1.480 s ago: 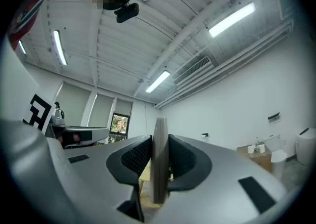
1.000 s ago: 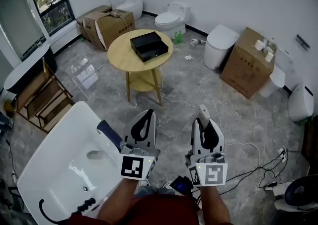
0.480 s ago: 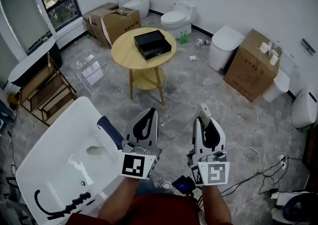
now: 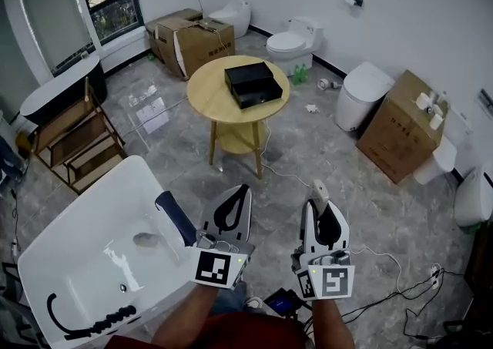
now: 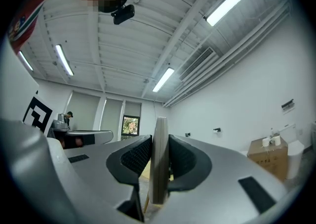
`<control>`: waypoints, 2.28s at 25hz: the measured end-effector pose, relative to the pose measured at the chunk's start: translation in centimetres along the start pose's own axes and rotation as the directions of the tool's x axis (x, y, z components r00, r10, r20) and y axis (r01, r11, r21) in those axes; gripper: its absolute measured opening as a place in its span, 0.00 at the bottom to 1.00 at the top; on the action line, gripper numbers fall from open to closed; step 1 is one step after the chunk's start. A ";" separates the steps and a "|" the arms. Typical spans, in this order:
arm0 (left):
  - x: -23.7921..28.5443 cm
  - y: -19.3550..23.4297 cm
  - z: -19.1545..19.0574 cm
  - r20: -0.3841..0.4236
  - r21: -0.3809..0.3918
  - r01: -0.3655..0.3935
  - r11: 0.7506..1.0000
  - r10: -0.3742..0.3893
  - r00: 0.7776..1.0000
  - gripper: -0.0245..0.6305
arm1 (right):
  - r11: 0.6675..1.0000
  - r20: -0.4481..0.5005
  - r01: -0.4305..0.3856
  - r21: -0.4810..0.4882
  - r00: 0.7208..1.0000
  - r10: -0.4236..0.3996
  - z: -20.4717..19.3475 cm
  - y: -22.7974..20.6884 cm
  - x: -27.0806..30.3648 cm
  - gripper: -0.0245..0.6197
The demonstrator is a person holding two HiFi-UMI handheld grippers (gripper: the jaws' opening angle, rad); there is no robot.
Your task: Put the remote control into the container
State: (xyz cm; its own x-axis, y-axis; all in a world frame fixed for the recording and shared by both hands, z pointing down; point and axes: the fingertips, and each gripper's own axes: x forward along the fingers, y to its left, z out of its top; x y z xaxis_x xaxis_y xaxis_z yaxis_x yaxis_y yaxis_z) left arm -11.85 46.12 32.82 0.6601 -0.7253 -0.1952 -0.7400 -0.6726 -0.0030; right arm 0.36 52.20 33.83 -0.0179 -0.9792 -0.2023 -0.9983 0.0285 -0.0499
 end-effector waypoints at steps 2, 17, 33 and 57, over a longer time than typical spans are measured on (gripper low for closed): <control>0.9 1.1 0.0 0.012 -0.008 -0.011 1.000 0.011 1.000 0.06 | 1.000 -0.003 -0.005 -0.001 1.000 0.005 -0.2 0.1 1.4 0.22; 9.8 9.2 1.2 0.085 -0.034 0.042 0.999 -0.039 0.996 0.06 | 0.998 0.015 0.038 -0.053 0.999 -0.038 0.0 0.9 12.9 0.22; 18.3 13.8 -2.6 0.061 -0.036 -0.009 0.999 0.011 0.998 0.06 | 0.999 -0.004 -0.004 -0.043 1.000 0.004 -3.8 -2.6 22.3 0.22; 38.1 7.6 -6.3 0.055 0.025 -0.105 0.994 0.103 0.993 0.06 | 0.992 0.024 -0.123 0.032 0.992 0.122 -5.6 -21.2 33.9 0.22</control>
State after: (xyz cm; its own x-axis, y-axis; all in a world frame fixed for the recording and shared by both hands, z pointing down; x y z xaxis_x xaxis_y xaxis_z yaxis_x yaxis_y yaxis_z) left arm 8.46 12.45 31.51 0.5721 -0.7818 -0.2481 -0.8081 -0.5891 -0.0072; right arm 20.62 17.26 33.52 -0.1385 -0.9632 -0.2305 -0.9863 0.1553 -0.0562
